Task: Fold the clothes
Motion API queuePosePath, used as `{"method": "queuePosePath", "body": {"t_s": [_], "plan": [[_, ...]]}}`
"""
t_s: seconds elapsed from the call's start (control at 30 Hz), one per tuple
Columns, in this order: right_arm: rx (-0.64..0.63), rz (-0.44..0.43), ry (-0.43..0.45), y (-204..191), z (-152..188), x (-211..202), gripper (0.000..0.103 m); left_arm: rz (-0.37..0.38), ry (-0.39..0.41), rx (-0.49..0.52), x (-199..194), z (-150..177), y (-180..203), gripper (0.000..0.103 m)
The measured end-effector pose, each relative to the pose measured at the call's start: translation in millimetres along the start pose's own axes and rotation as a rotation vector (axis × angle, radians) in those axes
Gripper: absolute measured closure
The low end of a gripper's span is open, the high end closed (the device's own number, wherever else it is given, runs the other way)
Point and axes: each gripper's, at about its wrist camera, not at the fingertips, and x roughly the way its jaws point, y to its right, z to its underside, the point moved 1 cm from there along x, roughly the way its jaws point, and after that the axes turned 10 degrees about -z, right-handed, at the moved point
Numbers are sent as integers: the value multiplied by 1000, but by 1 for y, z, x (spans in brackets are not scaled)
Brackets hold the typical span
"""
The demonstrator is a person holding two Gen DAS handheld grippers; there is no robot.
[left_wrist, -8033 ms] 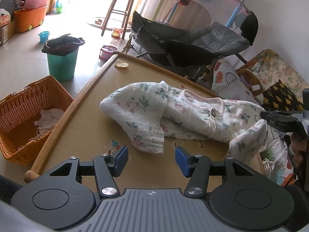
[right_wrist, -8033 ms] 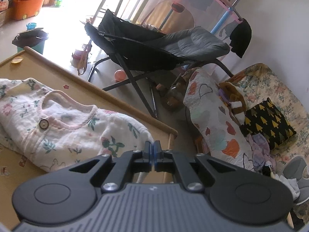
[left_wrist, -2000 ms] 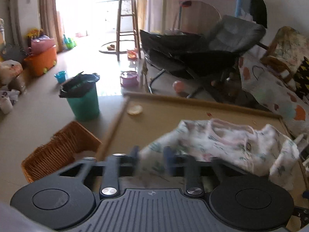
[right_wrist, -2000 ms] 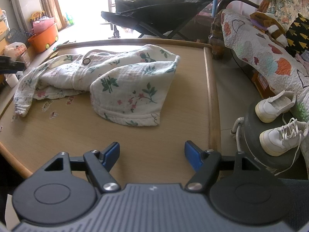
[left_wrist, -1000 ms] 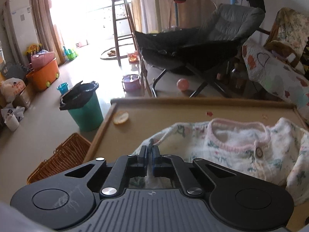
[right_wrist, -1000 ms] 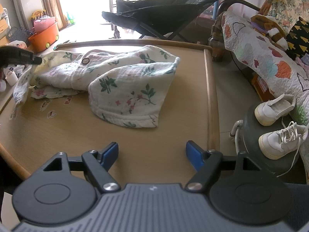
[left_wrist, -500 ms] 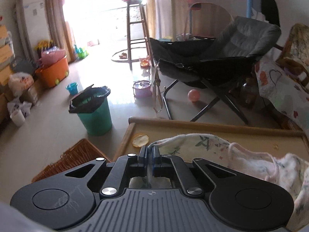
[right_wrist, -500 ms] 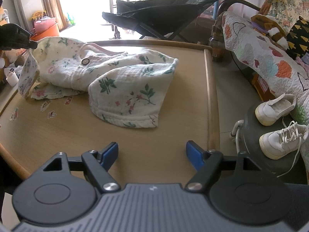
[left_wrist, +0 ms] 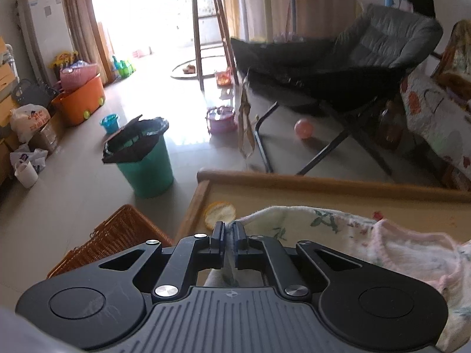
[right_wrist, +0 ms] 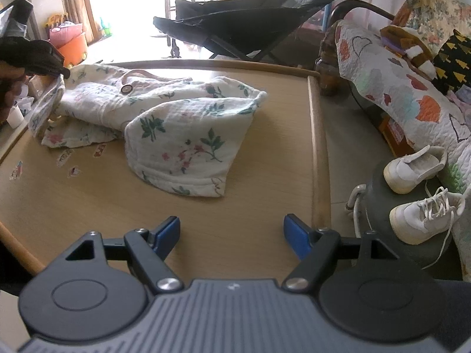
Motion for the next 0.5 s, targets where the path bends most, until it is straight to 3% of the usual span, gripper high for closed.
{"method": "queuePosePath", "body": {"t_s": [0.27,0.3,0.37,0.43,0.5], "plan": [[-3,6,1,-1,-1,1,23,14,-73,-84,23,11,-21,84],[-2,6,1,-1,-1,1,23,20,-85,-109,25,13,-25,79],[-2,8,2,-2,-1,1,22,22,-97,-147,28,19,-31,54],[0,10,2,-2,-2,2,22,8,-73,-168,27,24,-34,42],[1,11,2,-2,-2,2,22,-4,-47,-193,25,27,-38,38]]}}
